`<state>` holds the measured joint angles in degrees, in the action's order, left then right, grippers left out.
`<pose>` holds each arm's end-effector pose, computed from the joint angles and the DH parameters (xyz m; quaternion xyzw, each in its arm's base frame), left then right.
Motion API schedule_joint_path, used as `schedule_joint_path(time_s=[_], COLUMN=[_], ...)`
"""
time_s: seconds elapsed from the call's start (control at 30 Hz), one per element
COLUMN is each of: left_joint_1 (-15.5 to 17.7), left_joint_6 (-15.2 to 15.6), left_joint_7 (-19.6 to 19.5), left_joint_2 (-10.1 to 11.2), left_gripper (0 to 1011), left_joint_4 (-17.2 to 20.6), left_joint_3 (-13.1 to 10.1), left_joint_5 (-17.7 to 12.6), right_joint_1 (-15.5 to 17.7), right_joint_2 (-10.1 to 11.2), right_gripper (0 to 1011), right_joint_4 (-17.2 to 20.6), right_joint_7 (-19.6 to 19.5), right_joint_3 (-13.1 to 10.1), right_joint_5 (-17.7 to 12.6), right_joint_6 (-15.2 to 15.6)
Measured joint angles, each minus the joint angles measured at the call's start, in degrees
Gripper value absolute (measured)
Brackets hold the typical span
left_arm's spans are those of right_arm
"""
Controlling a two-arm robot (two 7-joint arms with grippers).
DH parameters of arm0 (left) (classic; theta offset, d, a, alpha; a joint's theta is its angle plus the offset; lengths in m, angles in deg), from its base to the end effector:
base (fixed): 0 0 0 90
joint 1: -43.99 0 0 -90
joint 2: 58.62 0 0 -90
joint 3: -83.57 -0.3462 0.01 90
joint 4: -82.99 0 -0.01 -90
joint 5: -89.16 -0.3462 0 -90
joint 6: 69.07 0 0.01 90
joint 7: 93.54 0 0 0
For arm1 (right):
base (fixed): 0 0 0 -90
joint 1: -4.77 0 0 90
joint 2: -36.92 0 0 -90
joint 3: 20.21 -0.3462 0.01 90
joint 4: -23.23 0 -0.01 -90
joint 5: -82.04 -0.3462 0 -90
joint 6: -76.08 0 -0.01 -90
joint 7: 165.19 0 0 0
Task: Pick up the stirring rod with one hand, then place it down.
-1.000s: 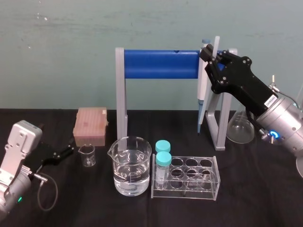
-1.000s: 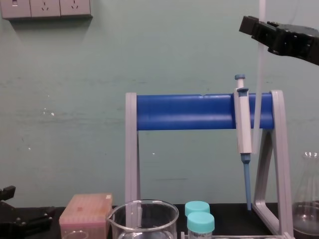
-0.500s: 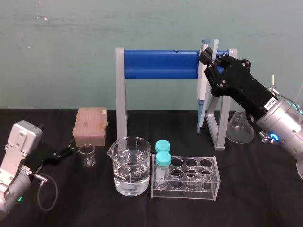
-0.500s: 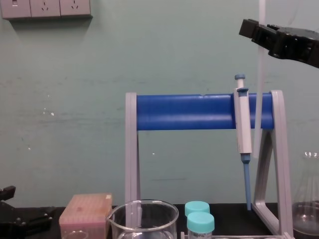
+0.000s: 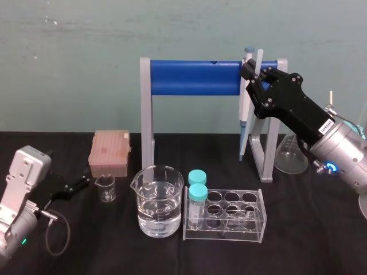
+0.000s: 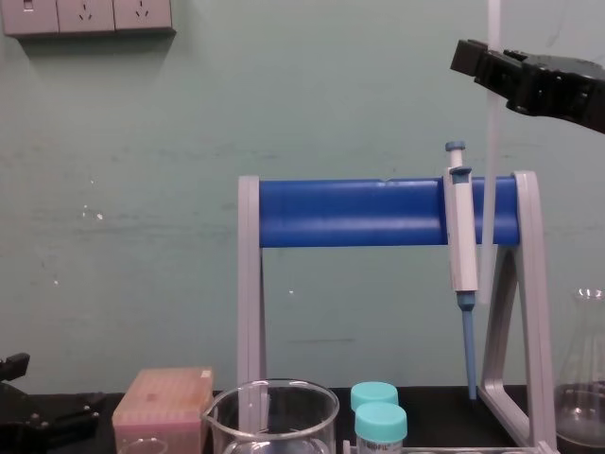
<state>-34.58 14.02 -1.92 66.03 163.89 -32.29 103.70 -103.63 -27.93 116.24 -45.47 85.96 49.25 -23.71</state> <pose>0.4026 0.1048 -0.3547 0.1415 -0.1325 0.5799 0.7913 0.4434 -0.0514 -0.2184 0.1499 -0.1401 -0.3649 0.9082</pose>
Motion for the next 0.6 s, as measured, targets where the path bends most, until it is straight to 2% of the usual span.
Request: schedule_joint_path(time_s=[0.6], left_joint_1=[0.0], left_joint_6=[0.0], left_joint_7=[0.0], left_joint_2=[0.0], left_gripper=[1000], left_joint_4=[0.0], left_joint_3=[0.0], left_joint_5=[0.0], right_joint_1=[-0.27], right_joint_2=[-0.02], right_gripper=[70], right_joint_4=[-0.63], right_joint_7=[0.13], right_joint_3=[0.36], right_joint_5=[0.03], right_joint_6=[0.22])
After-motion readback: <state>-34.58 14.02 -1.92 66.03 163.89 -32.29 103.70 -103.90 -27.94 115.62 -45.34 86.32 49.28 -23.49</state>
